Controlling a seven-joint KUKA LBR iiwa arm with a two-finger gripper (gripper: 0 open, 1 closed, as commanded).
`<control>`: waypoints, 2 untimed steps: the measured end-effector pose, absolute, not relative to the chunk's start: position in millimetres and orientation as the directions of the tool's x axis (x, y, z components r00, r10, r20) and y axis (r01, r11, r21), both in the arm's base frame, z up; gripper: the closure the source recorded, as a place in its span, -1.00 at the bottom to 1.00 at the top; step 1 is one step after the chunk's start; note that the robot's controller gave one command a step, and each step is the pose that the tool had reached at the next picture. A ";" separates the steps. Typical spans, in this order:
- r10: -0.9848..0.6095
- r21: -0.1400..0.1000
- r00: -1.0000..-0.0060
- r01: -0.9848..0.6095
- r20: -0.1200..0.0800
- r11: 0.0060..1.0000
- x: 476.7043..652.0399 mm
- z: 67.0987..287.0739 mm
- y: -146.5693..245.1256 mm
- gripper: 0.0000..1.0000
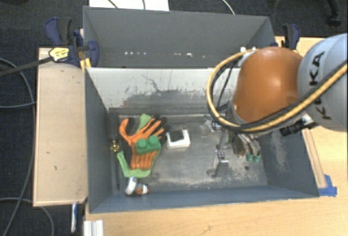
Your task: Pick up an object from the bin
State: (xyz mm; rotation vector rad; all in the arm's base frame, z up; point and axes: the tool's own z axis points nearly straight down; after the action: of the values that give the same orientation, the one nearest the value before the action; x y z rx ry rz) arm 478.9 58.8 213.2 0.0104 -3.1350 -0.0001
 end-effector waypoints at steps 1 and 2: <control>-0.002 0.001 -1.000 -0.002 -0.002 1.000 480.6 217.5 58.4 -1.00; -0.120 0.002 -0.993 -0.120 -0.004 0.993 566.1 81.7 104.9 -1.00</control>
Offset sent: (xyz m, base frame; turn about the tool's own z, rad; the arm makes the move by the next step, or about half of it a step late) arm 0.0888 0.0484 -0.1432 -0.1220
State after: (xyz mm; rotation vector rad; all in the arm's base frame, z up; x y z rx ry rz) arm 566.1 104.9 81.7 0.1893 -3.1400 -0.0031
